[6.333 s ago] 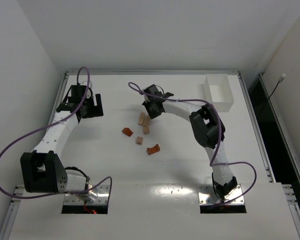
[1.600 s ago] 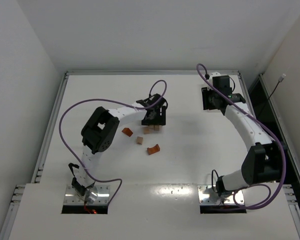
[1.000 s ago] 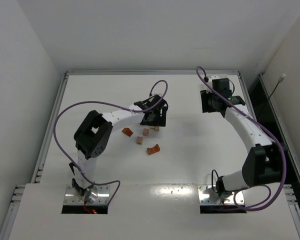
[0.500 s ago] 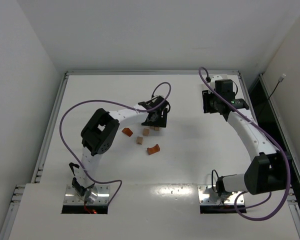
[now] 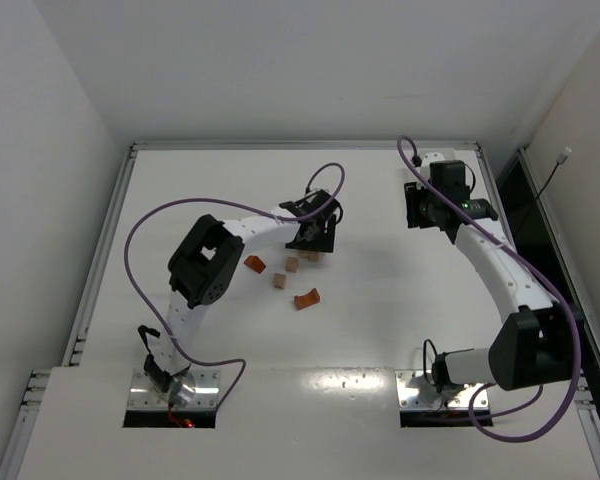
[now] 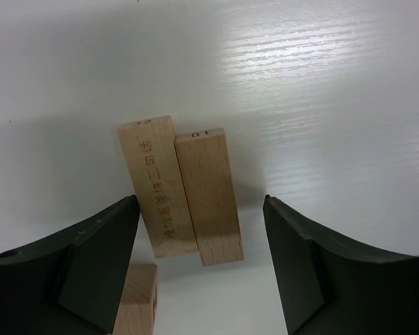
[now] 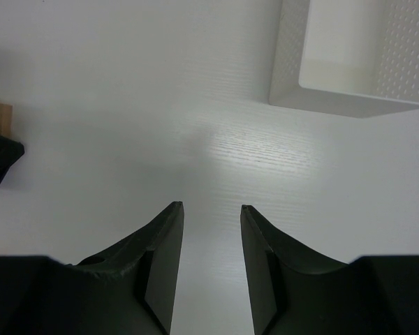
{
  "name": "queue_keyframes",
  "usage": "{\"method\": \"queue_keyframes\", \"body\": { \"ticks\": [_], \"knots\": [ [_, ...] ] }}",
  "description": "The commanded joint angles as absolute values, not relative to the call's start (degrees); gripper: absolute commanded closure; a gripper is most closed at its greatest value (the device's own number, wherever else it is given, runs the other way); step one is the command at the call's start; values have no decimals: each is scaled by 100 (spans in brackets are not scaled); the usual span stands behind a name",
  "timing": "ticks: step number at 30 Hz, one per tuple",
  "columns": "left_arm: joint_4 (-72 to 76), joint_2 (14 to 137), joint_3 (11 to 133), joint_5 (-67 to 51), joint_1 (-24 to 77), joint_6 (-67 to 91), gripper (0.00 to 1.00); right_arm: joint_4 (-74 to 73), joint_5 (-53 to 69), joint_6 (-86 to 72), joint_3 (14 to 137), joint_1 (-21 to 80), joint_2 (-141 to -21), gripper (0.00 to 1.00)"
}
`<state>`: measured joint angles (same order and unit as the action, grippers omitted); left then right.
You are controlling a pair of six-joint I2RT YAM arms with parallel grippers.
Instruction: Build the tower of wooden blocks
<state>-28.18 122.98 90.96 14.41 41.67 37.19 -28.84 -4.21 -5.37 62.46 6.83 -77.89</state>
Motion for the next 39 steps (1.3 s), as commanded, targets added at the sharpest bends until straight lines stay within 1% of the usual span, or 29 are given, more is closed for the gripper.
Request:
{"method": "queue_keyframes", "body": {
  "ticks": [1, 7, 11, 12, 16, 17, 18, 21, 25, 31, 39],
  "knots": [
    [-2813, 12410, 9316, 1477, 4052, 3647, 32, -2751, -369, -545, 6223, 650, -7620, 65],
    [-2813, 12516, 9474, 1529, 3990, 3647, 33, -2751, -369, -545, 6275, 650, -7673, 65],
    [-2813, 12568, 9536, 1529, 3937, 3595, 40, -2751, -369, -545, 6275, 650, -7673, 65],
    [-2813, 12621, 9536, 1529, 3937, 3595, 46, -2751, -369, -545, 6275, 650, -7673, 65],
    [-2760, 12621, 9536, 1477, 3885, 3542, 46, -2751, -369, -545, 6275, 650, -7726, 65],
    [-2760, 12621, 9588, 1416, 3885, 3542, 43, -2751, -369, -545, 6275, 650, -7726, 65],
    [-2760, 12621, 9589, 1415, 3885, 3542, 36, -2751, -369, -545, 6275, 650, -7726, 65],
    [-2760, 12621, 9589, 1415, 3885, 3542, 25, -2751, -369, -545, 6275, 650, -7726, 65],
    [-2760, 12490, 9589, 1415, 3885, 3489, 17, -2751, -369, -545, 6223, 650, -7726, 65],
    [-2760, 12130, 9519, 1599, 3885, 3489, 17, -2751, -316, -493, 6223, 720, -7665, 65],
    [-2760, 11032, 9212, 1600, 3885, 3174, 17, -2646, -44, -54, 5819, 721, -7550, 65]
  ]
}}
